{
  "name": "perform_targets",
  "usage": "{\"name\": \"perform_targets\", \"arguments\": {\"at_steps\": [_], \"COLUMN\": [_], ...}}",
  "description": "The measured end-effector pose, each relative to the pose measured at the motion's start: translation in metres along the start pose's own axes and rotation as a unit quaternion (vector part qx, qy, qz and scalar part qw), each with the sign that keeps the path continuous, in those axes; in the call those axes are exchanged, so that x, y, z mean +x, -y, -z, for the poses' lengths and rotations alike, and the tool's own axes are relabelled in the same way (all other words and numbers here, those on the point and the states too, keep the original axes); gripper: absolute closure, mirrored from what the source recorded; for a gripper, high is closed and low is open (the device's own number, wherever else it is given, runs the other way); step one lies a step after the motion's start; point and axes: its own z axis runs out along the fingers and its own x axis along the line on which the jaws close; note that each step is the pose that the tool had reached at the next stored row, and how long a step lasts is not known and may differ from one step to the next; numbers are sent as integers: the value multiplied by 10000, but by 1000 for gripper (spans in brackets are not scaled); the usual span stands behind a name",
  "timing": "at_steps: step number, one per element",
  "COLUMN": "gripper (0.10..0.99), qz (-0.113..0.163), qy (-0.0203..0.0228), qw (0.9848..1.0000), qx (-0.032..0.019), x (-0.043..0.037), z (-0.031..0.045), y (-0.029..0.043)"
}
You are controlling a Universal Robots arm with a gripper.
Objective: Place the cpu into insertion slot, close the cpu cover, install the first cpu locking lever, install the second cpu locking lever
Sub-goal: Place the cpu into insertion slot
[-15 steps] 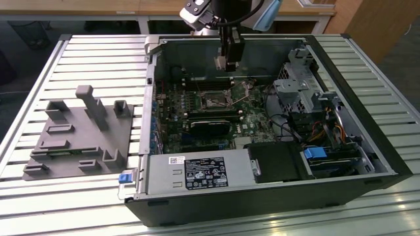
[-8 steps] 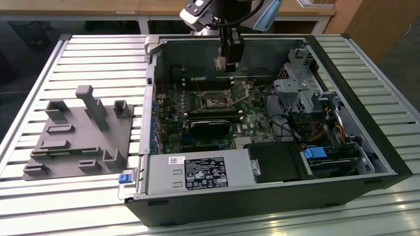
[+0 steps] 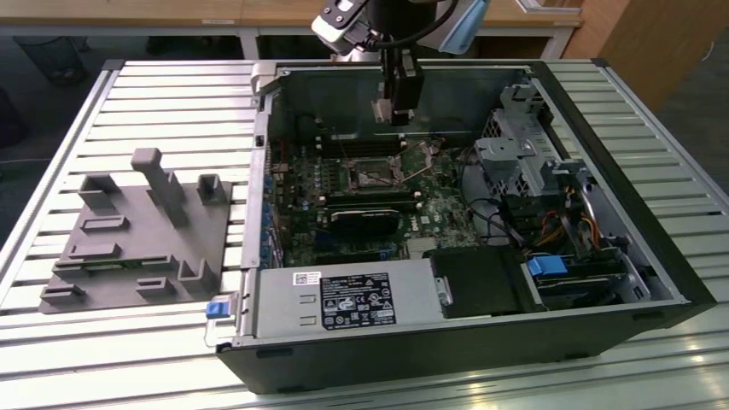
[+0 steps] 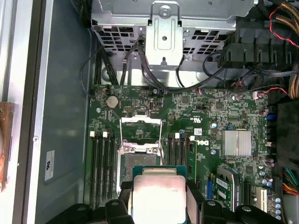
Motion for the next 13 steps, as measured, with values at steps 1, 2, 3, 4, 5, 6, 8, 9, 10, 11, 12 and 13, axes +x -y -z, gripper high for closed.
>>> {"name": "perform_targets", "arguments": {"at_steps": [1,2,3,4,5,6,8,9,10,11,12,13], "gripper": [545,545,545,545,545,545,545,545,545,545,545,545], "qz": [-37,-62,-67,-68,-68,-68,-68,-68,-68,-68,-68,-68], "qy": [4,7,8,8,8,7,7,7,8,8,8,8], "qw": [10000,10000,10000,10000,10000,10000,10000,10000,10000,10000,10000,10000], "qx": [0,0,1,1,0,0,0,0,0,0,0,0], "x": [0,-1,-1,0,0,0,-1,0,0,0,-1,0], "z": [-2,-2,-2,-3,-6,-11,-22,-27,-31,-35,-40,-45], "y": [0,0,0,0,1,1,2,2,3,3,4,4]}}
